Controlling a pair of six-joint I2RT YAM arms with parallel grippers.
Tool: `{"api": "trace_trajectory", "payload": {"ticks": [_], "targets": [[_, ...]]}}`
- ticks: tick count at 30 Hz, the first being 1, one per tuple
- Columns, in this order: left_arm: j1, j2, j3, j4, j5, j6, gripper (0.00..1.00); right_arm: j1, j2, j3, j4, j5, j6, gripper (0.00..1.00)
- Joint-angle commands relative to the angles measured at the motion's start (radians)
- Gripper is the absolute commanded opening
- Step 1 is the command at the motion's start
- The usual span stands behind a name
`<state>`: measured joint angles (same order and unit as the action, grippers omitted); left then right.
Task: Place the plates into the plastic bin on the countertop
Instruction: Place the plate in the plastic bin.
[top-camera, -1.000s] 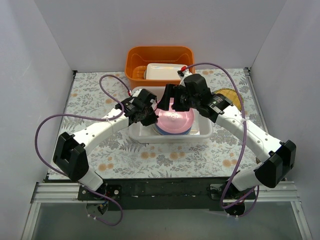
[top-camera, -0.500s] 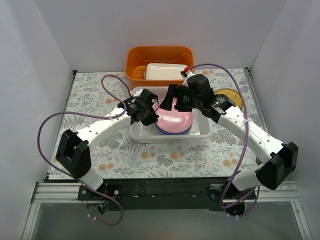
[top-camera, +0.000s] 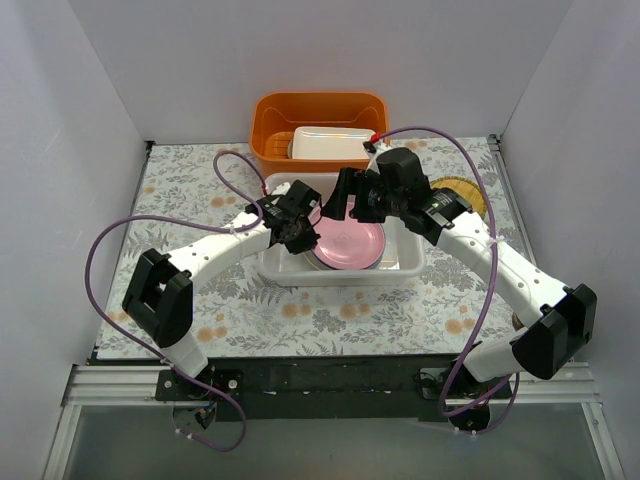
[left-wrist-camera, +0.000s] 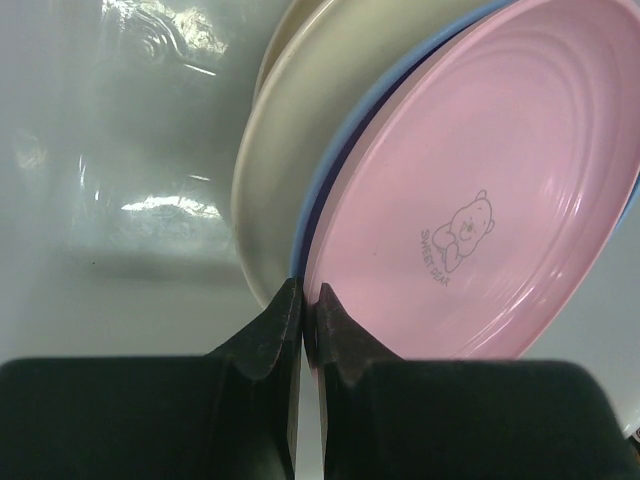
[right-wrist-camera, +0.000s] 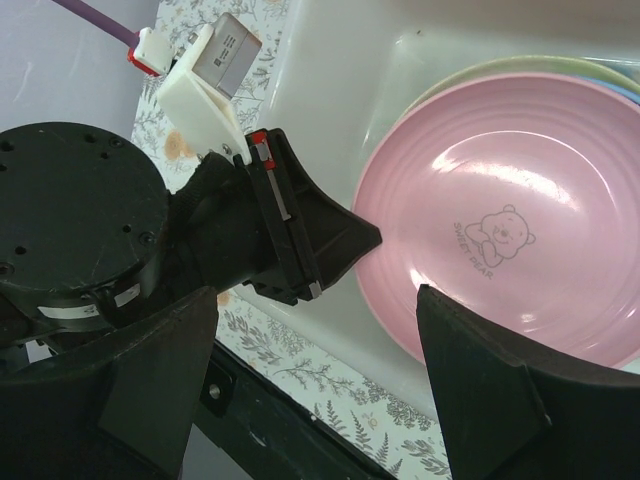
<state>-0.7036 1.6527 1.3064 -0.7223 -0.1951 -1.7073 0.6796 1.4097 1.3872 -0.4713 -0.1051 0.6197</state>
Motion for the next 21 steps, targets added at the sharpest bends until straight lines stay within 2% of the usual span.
{"api": "trace_trajectory", "payload": {"ticks": [1,5,7,8,9,11,12,13,21], "targets": [[-0.002,-0.002,0.045,0.014,-0.012,0.009,0.0,-0.011,-0.015,-0.013,0.026,-0.018,-0.023,0.88],[-0.002,0.005,0.065,-0.019,-0.036,0.009,0.0,-0.015,-0.018,-0.019,0.026,-0.021,-0.025,0.88],[-0.002,0.001,0.083,-0.04,-0.047,0.014,0.14,-0.02,-0.021,-0.02,0.028,-0.022,-0.025,0.88],[-0.002,-0.004,0.086,-0.04,-0.049,0.018,0.23,-0.02,-0.023,-0.023,0.03,-0.022,-0.025,0.88],[-0.002,-0.01,0.088,-0.042,-0.05,0.023,0.46,-0.023,-0.025,-0.025,0.031,-0.024,-0.025,0.88],[-0.002,-0.03,0.09,-0.042,-0.052,0.026,0.73,-0.025,-0.026,-0.027,0.033,-0.027,-0.025,0.88],[-0.002,-0.037,0.09,-0.043,-0.059,0.026,0.83,-0.028,-0.029,-0.028,0.033,-0.028,-0.025,0.88],[-0.002,-0.042,0.09,-0.04,-0.058,0.028,0.98,-0.028,-0.029,-0.03,0.034,-0.03,-0.023,0.88],[-0.002,-0.076,0.086,-0.042,-0.066,0.026,0.98,-0.032,-0.038,-0.036,0.033,-0.03,-0.023,0.88]]}}
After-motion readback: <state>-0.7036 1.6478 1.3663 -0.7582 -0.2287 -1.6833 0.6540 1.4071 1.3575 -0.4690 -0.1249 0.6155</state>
